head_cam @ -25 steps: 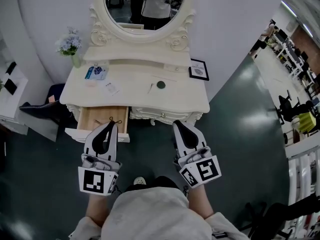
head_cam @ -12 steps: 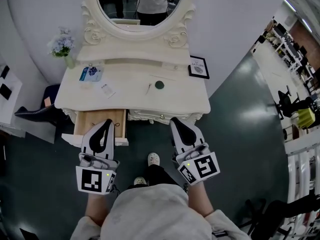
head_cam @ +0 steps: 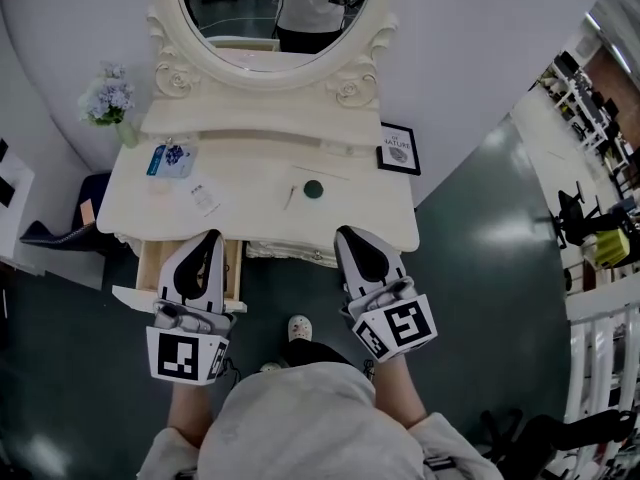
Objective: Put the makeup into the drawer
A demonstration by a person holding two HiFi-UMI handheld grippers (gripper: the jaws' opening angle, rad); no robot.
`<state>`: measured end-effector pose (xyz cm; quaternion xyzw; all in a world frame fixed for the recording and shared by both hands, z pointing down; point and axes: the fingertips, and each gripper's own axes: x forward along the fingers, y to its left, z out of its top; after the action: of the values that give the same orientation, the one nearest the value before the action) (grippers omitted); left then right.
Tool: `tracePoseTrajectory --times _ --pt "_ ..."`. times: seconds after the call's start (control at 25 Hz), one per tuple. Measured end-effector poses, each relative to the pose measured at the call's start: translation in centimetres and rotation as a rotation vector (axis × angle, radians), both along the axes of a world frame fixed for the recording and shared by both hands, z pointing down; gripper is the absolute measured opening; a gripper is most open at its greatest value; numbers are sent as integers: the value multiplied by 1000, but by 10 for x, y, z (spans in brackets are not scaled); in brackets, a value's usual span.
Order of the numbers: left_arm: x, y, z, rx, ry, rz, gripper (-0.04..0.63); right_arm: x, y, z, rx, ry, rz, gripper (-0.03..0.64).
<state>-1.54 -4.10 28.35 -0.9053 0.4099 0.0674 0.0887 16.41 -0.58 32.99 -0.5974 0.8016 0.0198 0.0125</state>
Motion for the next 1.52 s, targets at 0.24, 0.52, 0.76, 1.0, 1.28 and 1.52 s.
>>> tracePoseTrajectory --times 0.24,0.52,0.76,1.0,1.28,1.52 --pt "25 -27 -1 0 -8 -18 14 23 -37 5 -21 0 -34 25" --pt "49 -53 -4 4 -16 -58 14 45 -82 23 -92 2 -89 26" --pt "65 -72 -3 5 -16 -107 14 61 -120 56 -198 49 -146 26" --pt "76 -82 16 -39 -76 -120 14 75 -158 100 -324 86 -178 26" --pt "78 -93 25 -58 -109 -111 14 79 -195 165 -518 120 -220 28" --pt "73 -105 27 -74 -105 -124 15 80 -212 230 -689 167 -234 32"
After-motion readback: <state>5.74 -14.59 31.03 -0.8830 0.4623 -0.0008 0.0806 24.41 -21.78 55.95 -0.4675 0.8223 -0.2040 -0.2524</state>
